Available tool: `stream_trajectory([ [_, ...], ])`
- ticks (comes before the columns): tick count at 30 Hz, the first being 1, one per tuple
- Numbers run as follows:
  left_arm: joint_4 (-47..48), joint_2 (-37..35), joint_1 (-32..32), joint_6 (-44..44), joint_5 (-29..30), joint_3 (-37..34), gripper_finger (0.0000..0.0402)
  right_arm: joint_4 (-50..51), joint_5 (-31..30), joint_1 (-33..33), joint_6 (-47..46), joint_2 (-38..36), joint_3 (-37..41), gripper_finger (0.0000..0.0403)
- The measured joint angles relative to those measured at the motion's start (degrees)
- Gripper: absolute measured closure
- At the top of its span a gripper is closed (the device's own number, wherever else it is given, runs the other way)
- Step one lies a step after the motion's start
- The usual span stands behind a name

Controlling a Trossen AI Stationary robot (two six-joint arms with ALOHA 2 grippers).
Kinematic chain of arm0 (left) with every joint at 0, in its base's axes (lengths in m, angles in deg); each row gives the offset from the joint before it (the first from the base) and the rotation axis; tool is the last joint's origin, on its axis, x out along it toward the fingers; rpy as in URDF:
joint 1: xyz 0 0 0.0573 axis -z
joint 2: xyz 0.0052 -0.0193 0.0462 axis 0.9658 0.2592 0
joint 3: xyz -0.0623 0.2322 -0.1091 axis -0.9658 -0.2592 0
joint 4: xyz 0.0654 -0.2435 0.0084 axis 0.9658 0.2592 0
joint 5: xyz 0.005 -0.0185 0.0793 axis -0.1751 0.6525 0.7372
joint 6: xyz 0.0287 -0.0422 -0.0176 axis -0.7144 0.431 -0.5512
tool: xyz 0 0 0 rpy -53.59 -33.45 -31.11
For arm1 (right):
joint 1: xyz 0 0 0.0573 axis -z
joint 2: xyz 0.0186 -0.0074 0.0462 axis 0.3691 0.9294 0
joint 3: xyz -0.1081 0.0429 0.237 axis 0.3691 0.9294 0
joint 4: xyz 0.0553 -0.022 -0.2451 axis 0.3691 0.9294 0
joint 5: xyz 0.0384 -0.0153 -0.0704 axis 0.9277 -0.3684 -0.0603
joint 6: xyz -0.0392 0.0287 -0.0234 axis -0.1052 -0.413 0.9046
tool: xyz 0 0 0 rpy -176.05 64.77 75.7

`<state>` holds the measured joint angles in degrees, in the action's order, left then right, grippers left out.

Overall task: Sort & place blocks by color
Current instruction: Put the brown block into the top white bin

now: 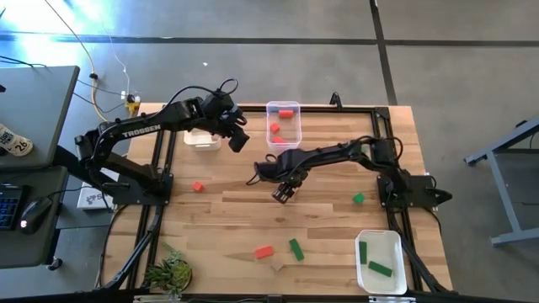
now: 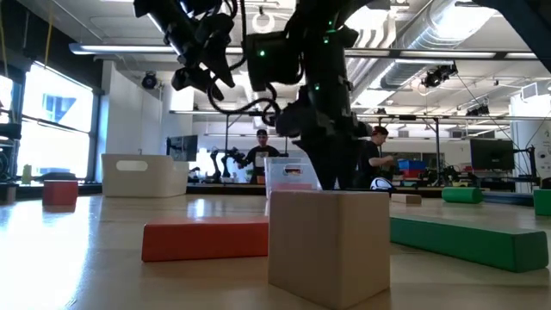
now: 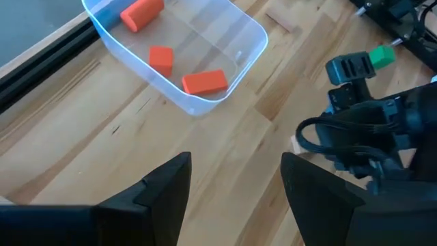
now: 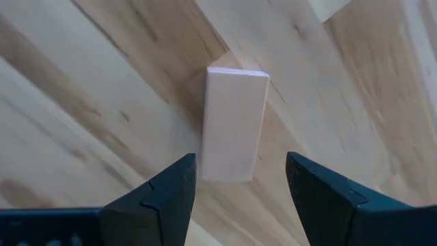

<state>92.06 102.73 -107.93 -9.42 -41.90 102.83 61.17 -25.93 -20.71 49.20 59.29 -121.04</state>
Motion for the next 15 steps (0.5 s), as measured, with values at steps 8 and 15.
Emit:
stream_trajectory([
  [8,0.7,0.0,0.0,0.0,5.8,0.0,0.0188,0.1,1.2,-0.1,0.6,3.5,-0.2,0.0191],
  [15,0.7,0.0,0.0,0.0,5.8,0.0,0.0188,-0.7,1.4,-0.4,0.9,3.7,-0.2,0.0251],
])
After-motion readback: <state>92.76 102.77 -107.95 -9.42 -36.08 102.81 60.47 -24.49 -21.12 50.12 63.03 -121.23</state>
